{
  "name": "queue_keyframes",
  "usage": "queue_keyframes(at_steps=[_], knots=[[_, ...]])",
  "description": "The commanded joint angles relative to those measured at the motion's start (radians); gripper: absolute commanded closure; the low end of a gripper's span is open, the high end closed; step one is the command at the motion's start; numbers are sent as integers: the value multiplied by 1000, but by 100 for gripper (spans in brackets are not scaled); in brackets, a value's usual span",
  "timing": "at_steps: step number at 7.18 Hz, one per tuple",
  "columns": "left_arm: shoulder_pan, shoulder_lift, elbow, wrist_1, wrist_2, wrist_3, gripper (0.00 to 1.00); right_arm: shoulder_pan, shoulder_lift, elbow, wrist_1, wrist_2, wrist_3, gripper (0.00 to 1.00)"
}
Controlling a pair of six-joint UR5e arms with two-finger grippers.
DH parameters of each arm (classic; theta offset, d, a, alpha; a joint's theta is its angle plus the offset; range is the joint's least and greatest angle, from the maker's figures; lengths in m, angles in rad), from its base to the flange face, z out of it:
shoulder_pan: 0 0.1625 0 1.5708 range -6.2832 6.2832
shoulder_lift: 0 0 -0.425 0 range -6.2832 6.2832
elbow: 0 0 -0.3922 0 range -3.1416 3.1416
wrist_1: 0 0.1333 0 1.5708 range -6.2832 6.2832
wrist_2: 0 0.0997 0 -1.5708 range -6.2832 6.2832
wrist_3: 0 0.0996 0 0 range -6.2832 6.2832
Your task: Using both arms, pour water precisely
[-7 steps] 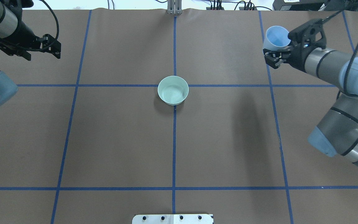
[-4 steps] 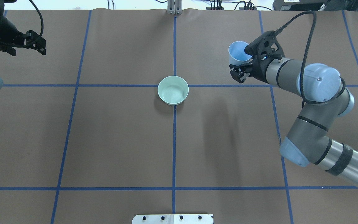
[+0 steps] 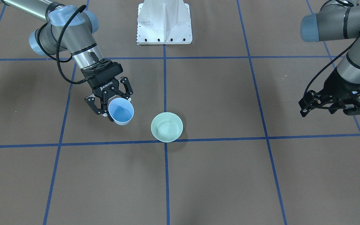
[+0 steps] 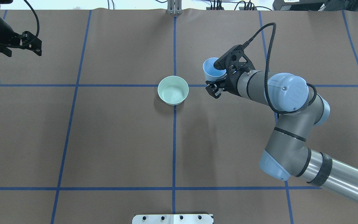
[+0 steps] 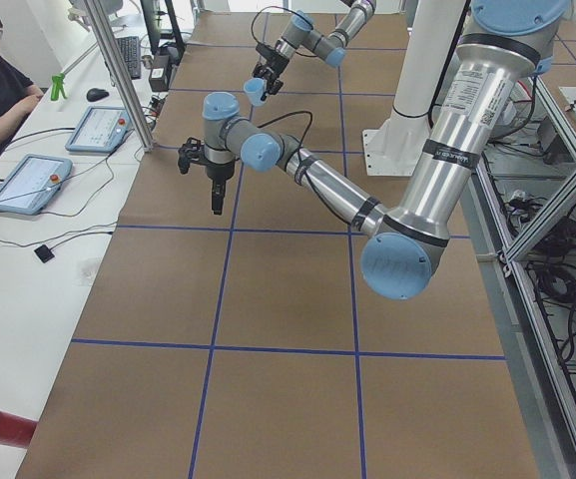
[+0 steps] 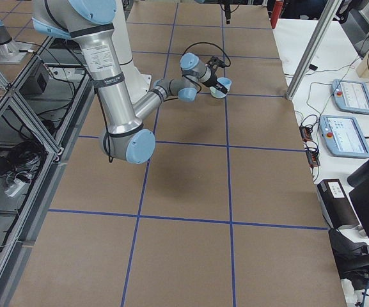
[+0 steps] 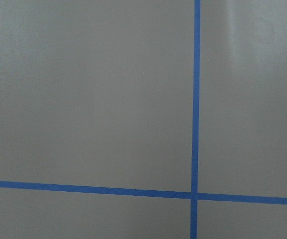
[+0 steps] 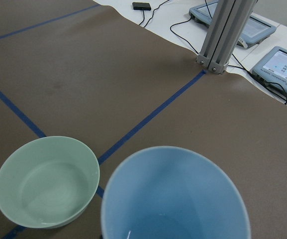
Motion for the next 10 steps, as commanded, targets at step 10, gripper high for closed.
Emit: queue_keyframes(at_steps=[10], knots=[[-2,15,37,-5,0,45,0,-39,546,-351,-876,119,-350,100]])
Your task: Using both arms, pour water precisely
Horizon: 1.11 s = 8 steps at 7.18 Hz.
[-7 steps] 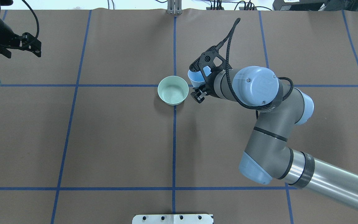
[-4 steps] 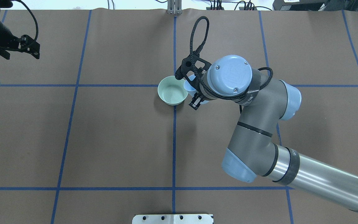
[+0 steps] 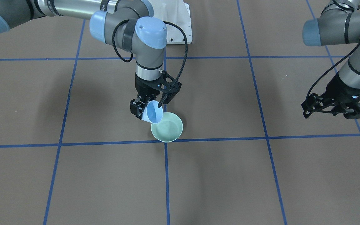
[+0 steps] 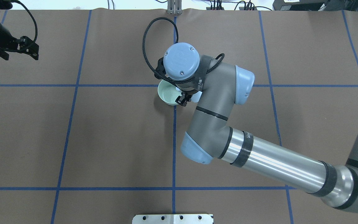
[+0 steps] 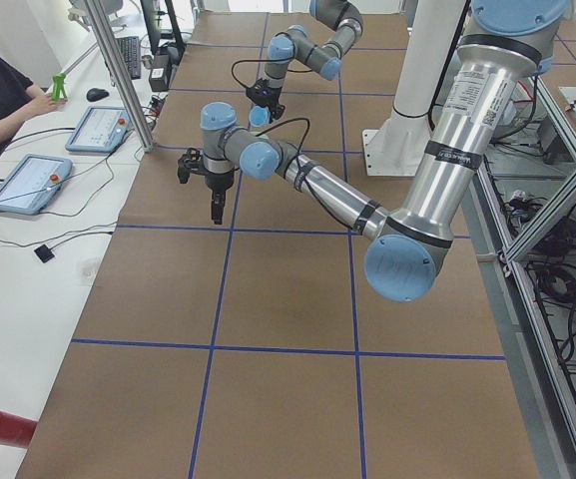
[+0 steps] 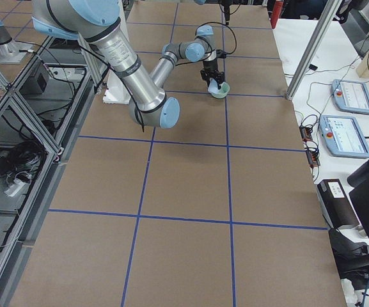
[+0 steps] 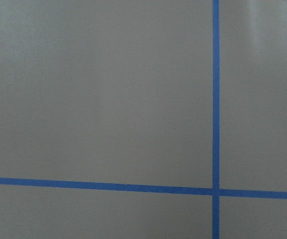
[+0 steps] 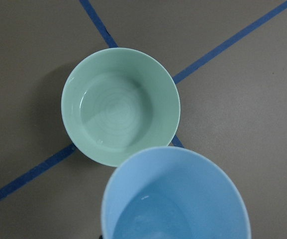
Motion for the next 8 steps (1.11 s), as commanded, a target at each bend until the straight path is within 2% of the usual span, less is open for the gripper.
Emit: queue_keyframes(at_steps=[1,3,5,6,8], knots=[[-2,0,10,-1,1,16,0,-1,82,-85,-100,-10,-67,100],[-2,0,32,-1,2,21,0,-5,137,-125,-213,-65,-116,100],[-2,0,56,-34,2,19,0,-37,225,-231,-318,-183,-176,100],[-2,0,78,-57,2,19,0,-60,242,-249,-365,-248,-197,100],[-2,0,93,-70,2,19,0,-71,256,-251,-431,-309,-205,100]])
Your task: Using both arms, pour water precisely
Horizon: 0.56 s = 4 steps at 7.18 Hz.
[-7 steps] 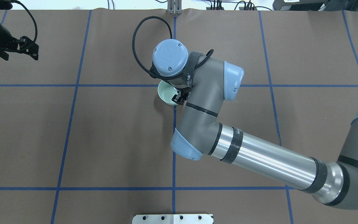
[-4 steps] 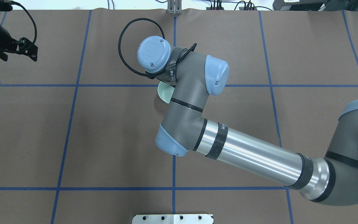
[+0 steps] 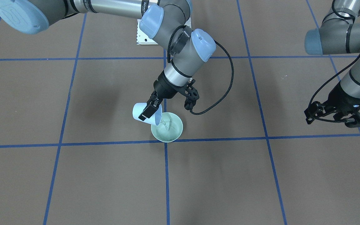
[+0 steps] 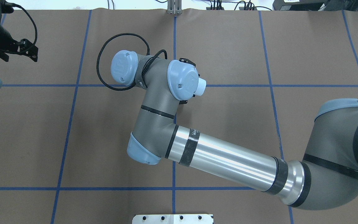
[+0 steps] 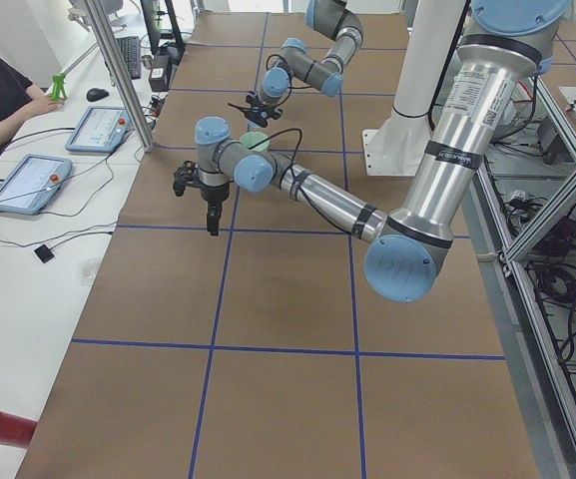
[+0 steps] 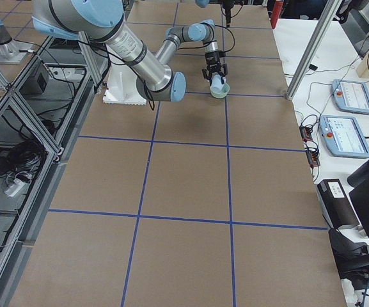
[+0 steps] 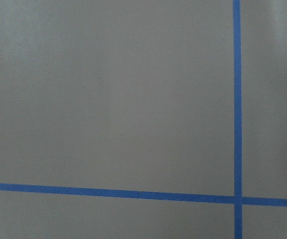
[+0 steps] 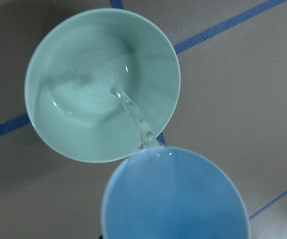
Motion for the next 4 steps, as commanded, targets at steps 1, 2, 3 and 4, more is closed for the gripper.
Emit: queue_keyframes(at_steps=[1,2,3,4], knots=[[0,0,10,-8,-2,0,0,-20,27,-17,-75,-77,-7,100],[0,0,14,-8,-2,0,0,-20,27,-17,-78,-87,-30,100],[0,0,17,-8,-2,0,0,-25,27,-17,-87,-105,-35,100],[1,0,19,-8,-2,-2,0,-25,28,-16,-98,-111,-55,100]])
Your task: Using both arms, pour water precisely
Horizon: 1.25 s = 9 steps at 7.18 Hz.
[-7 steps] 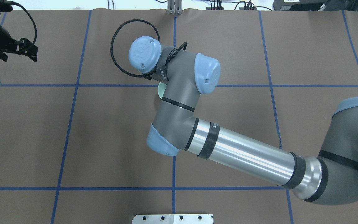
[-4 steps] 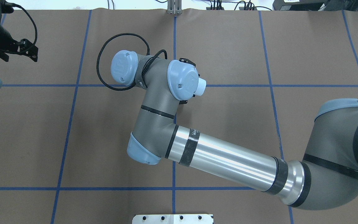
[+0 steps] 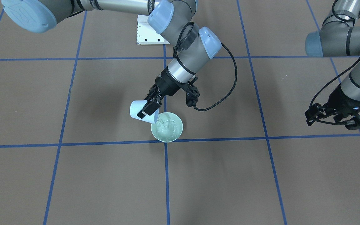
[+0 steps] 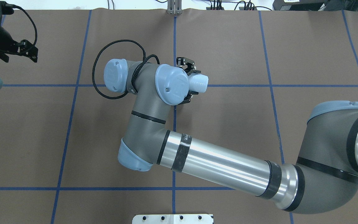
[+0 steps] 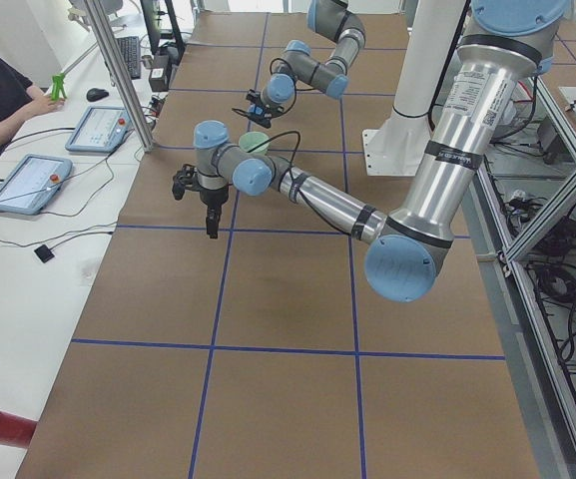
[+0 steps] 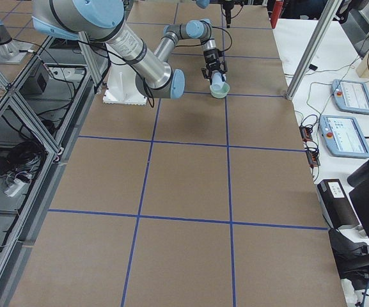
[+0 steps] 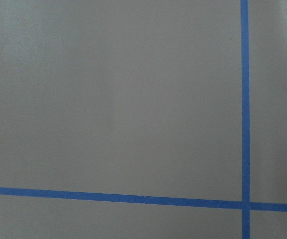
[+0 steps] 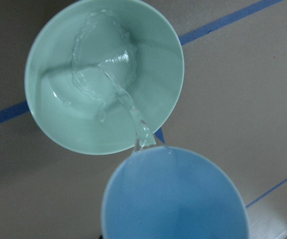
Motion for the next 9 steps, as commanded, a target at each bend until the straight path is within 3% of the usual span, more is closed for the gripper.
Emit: queue_keyframes(at_steps=[1,4,5,7,9], knots=[[1,0,3,0,0,-1,0,-2,3,2,-14,-17,-20,100],[0,-3,3,0,0,-3,0,1,-7,65,0,-8,-15,100],[0,-6,1,0,0,-4,0,2,-41,109,62,-3,-6,100],[-5,-11,0,0,1,-4,0,21,-185,262,240,59,58,100],[-6,-14,-6,1,0,-9,0,71,-325,472,384,171,294,100]])
